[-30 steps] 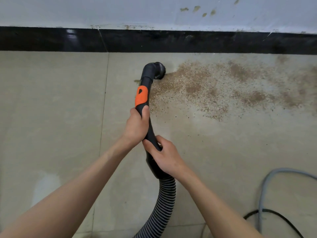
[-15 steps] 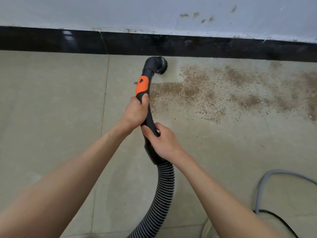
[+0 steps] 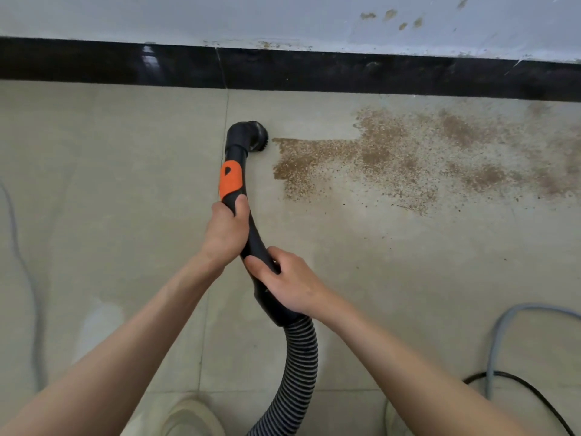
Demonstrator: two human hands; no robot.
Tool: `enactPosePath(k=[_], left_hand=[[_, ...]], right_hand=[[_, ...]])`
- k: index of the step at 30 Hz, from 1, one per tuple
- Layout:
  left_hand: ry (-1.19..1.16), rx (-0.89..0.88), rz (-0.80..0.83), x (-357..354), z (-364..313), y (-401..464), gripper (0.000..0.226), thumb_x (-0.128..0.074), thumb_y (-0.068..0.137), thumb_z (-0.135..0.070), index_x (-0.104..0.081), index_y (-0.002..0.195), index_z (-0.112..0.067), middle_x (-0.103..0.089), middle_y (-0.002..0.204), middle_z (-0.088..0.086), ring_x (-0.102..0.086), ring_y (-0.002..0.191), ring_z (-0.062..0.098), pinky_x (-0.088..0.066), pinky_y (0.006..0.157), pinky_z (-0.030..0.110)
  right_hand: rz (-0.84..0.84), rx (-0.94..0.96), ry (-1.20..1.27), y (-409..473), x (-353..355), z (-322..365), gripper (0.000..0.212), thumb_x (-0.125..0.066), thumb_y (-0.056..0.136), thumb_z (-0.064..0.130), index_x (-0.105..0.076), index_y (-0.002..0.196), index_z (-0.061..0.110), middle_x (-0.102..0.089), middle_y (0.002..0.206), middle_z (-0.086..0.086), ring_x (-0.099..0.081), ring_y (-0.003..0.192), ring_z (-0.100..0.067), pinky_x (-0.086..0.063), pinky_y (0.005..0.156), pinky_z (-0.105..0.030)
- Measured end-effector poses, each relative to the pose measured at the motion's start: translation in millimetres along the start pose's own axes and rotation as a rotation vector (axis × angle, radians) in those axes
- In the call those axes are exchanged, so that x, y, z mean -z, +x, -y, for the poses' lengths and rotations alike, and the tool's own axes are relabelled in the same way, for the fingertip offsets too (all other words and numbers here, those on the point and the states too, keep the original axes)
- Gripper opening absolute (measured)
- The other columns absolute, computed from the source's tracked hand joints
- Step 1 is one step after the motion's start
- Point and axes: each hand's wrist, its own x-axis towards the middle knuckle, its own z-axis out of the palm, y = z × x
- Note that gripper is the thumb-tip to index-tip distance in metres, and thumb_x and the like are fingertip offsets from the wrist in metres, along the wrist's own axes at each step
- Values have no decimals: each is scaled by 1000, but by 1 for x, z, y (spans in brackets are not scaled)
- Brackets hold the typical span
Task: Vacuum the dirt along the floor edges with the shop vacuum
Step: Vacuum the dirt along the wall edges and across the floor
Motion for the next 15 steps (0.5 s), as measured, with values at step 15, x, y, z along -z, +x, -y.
enactPosePath(k=[15], left_hand=[[77, -163, 323, -89, -73, -15, 52, -30, 100, -38, -46, 118, 9, -60, 107, 25, -58, 92, 37, -40, 68, 34]], right_hand=[[-343, -121, 117, -31, 66, -41, 34, -54, 93, 43, -50, 75, 15, -49, 65, 6, -46, 58, -8, -34, 52, -18]])
